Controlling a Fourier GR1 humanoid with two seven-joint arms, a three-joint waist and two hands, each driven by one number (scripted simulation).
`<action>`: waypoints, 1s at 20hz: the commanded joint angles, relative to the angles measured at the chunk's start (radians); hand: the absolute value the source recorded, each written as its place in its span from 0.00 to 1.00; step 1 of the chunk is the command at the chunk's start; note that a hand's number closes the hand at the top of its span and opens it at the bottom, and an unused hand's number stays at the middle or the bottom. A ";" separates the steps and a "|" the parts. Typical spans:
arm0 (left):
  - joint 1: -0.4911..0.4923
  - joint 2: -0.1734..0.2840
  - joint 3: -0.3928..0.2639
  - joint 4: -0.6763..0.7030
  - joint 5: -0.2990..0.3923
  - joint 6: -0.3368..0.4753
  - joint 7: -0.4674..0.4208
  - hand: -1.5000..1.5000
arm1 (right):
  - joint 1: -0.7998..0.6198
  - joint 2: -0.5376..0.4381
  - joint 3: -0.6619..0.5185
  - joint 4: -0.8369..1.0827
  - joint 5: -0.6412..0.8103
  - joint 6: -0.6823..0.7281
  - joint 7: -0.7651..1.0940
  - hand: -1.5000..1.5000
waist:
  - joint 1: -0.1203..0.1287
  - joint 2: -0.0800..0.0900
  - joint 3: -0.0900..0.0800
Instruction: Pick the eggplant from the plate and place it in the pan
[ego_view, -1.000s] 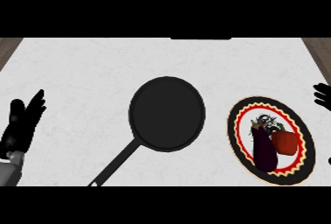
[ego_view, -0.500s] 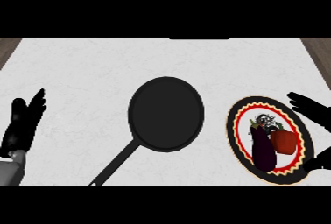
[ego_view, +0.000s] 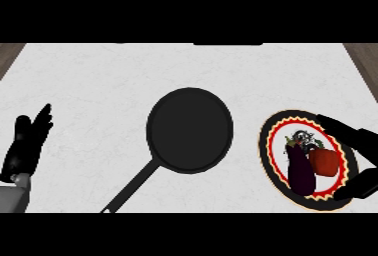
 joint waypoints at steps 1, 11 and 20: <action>-0.041 -0.025 0.048 0.067 -0.032 -0.051 -0.009 0.50 | -0.031 0.062 0.000 -0.001 0.048 -0.001 0.028 0.00 | -0.002 0.000 0.000; 0.073 -0.049 0.108 -0.123 -0.073 -0.103 0.052 0.50 | -0.030 0.137 -0.037 -0.016 0.098 0.017 0.033 0.00 | 0.002 -0.001 0.000; -0.002 -0.118 0.129 -0.120 -0.156 -0.090 0.116 0.50 | -0.034 0.196 -0.006 0.016 0.207 0.015 0.046 0.00 | 0.000 0.000 0.000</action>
